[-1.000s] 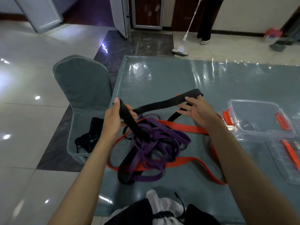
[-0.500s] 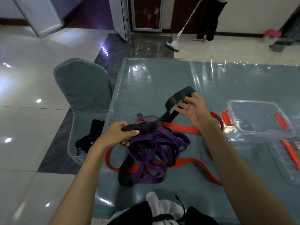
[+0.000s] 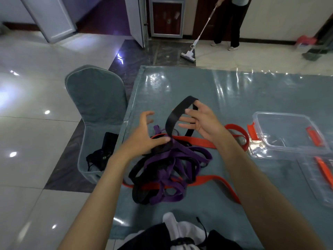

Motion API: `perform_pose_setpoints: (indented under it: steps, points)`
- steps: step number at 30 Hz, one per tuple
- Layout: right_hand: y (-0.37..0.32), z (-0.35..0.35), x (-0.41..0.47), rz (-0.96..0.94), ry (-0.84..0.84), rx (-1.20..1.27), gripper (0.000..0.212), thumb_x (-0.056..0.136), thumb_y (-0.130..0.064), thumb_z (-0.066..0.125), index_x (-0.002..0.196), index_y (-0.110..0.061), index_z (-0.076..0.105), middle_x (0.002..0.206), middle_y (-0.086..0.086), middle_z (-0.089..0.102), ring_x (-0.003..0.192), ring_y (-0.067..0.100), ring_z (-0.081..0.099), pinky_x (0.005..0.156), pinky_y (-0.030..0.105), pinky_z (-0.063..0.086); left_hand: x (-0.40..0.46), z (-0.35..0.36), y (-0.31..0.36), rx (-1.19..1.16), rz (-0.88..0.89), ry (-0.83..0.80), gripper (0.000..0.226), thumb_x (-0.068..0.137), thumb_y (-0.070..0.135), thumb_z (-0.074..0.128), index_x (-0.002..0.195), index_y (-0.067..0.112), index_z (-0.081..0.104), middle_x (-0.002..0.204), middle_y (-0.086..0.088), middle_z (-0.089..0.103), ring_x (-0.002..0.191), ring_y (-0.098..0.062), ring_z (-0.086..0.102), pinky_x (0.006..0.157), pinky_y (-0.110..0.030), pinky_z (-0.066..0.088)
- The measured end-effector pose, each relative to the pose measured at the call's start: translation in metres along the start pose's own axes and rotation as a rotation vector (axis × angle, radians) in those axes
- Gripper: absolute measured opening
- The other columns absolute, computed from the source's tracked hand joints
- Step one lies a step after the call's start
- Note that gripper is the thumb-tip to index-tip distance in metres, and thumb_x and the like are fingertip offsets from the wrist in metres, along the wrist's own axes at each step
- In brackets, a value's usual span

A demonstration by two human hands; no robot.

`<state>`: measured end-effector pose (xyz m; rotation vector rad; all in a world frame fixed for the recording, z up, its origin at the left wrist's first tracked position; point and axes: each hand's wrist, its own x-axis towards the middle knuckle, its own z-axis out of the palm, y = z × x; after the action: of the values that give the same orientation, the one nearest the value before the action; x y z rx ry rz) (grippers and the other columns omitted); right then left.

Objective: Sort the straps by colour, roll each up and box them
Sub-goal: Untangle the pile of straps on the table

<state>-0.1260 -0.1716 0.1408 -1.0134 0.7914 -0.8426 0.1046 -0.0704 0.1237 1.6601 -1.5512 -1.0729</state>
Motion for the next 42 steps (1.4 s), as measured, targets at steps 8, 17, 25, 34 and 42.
perform_pose_setpoints:
  steps: [8,17,25,34,42]
  points:
    - [0.006,0.007,0.022,-0.024,0.063,-0.457,0.032,0.099,-0.027,0.071,0.131,-0.020,0.068,0.096,-0.002,0.081,0.083,0.004,0.072,0.076,0.030,0.059,0.023,0.006,0.021,-0.106,0.335,0.289,0.054,0.104,0.017,0.060,0.145,0.041,0.034,0.084,0.011,0.059,0.068,-0.006,0.056,0.069,-0.017,0.048]
    - [0.088,-0.055,0.033,0.145,0.183,-0.822,0.035,0.101,-0.005,0.065,0.136,0.000,0.065,0.133,0.019,0.069,0.123,0.028,0.067,0.108,0.033,0.049,0.030,-0.062,0.001,0.647,0.194,0.450,0.028,0.108,0.025,0.053,0.121,0.037,0.075,0.113,-0.001,0.062,0.086,-0.027,0.064,0.070,-0.038,0.048]
    - [0.138,-0.046,0.063,0.112,-0.053,-1.198,0.041,0.103,-0.019,0.063,0.143,-0.011,0.063,0.146,0.010,0.063,0.136,0.026,0.058,0.117,0.040,0.040,0.051,-0.073,-0.035,0.805,-0.150,0.215,0.069,0.102,0.013,0.056,0.161,0.042,0.036,0.142,-0.010,0.049,0.107,-0.040,0.063,0.079,-0.045,0.053]
    - [0.155,-0.038,0.100,0.214,-0.155,-1.556,0.061,0.091,-0.042,0.066,0.149,-0.031,0.050,0.146,0.005,0.039,0.139,0.031,0.036,0.112,0.055,0.031,0.062,-0.064,-0.055,0.816,-0.245,0.009,0.113,0.091,0.003,0.064,0.162,0.055,-0.009,0.177,0.001,-0.005,0.091,-0.031,0.066,0.070,-0.039,0.053]
    - [0.154,-0.031,0.094,0.251,-0.319,-1.219,0.058,0.098,-0.064,0.055,0.135,-0.019,0.048,0.124,-0.001,0.058,0.116,0.022,0.060,0.103,0.043,0.049,0.064,-0.063,-0.055,0.865,-0.264,-0.020,0.116,0.089,0.000,0.065,0.164,0.050,-0.008,0.177,0.001,-0.010,0.082,-0.028,0.063,0.070,-0.041,0.058]
